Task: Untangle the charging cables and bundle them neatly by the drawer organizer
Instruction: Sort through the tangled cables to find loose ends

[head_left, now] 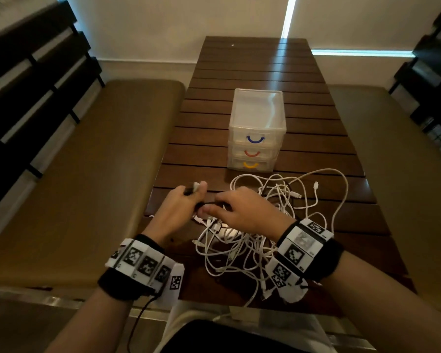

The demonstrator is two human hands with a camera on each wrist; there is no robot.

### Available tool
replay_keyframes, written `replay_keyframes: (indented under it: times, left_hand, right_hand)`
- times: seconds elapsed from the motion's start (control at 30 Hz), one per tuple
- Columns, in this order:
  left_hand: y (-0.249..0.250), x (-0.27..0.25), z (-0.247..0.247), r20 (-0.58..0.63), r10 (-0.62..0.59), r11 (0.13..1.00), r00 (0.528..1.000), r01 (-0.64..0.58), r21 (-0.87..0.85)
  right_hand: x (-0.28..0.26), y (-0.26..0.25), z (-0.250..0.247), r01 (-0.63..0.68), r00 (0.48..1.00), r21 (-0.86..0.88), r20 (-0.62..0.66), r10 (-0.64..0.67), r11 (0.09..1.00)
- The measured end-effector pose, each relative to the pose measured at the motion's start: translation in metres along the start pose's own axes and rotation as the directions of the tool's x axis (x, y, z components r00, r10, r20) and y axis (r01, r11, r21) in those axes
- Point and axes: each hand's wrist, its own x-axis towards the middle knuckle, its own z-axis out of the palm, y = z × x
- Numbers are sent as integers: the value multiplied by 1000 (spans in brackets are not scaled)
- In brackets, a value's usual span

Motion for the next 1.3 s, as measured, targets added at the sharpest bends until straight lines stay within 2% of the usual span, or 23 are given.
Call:
replay_keyframes:
  times: [0.07, 0.13, 0.17, 0.23, 0.37, 0.43, 0.53, 0.57, 0.6, 0.63, 0.67, 0.73, 0.77, 0.83, 0.9, 1.03, 1.07, 1.13, 1.2, 1.27, 1.3]
  left_hand:
    - [4, -1, -10, 2, -59, 949, 998, 56, -309]
    - [6, -4, -24, 40, -103, 794, 994, 107, -599]
    - [6, -4, -30, 53, -95, 750, 994, 106, -653]
    - [5, -2, -39, 24, -90, 718, 996, 82, -691]
    - [-1, 4, -53, -178, -198, 672, 964, 1, -740]
    - [-9, 5, -59, -292, -292, 689, 911, -12, -725]
    - [-22, 5, -65, -420, -419, 700, 805, -7, -714]
    - [-24, 5, -65, -459, -426, 741, 780, 10, -671]
    - [-26, 4, -64, -503, -398, 826, 767, 61, -561]
    - [-26, 2, -62, -537, -336, 917, 774, 139, -374]
    - [-25, -1, -58, -548, -248, 969, 799, 202, -145]
    - [-14, -6, -47, -521, -59, 953, 852, 203, 224]
    - [-4, -8, -41, -502, 19, 934, 865, 163, 317]
    - [15, -9, -31, -456, 126, 911, 881, 78, 404]
    - [31, -9, -25, -411, 171, 900, 895, 28, 436]
    - [54, -12, -26, -450, 274, 893, 850, -51, 447]
    - [58, -12, -23, -418, 287, 886, 862, -73, 458]
    - [62, -12, -10, -281, 277, 867, 919, -113, 486]
    - [57, -10, 10, -117, 196, 820, 974, -97, 564]
    - [44, -2, 28, -14, 111, 687, 994, -66, 724]
    - [35, 3, 33, 6, 72, 646, 997, -51, 761]
  right_hand:
    - [2, 5, -7, -48, 999, 52, 9, 48, 997]
    - [1, 13, -11, -95, 995, 110, -1, 95, 989]
    - [0, 17, -13, -96, 995, 110, -15, 98, 989]
    - [0, 20, -14, -78, 996, 58, -31, 80, 995]
    - [1, 22, -16, -67, 996, -42, -61, 64, 997]
    - [1, 24, -18, -64, 996, -91, -66, 58, 994]
    - [-1, 27, -20, -67, 996, -155, -72, 57, 986]
    - [-2, 28, -20, -75, 995, -172, -72, 63, 982]
    - [-3, 29, -20, -86, 995, -193, -69, 74, 977]
    - [-2, 31, -20, -96, 994, -215, -65, 84, 972]
    - [-2, 31, -19, -96, 995, -236, -54, 85, 967]
    - [0, 30, -16, -70, 998, -272, -23, 66, 960]
    - [2, 29, -14, -61, 998, -290, -7, 61, 955]
    - [3, 27, -12, -70, 997, -319, 19, 80, 945]
    - [4, 25, -12, -108, 991, -353, 36, 128, 929]
    - [5, 25, -16, -179, 976, -395, 48, 214, 901]
    - [5, 24, -16, -177, 977, -373, 46, 209, 911]
    - [8, 21, -14, -154, 985, -321, 21, 169, 935]
    - [9, 16, -11, -148, 989, -315, -17, 150, 938]
    - [9, 14, -11, -179, 984, -327, -47, 173, 928]
    - [8, 15, -11, -194, 981, -317, -54, 187, 928]
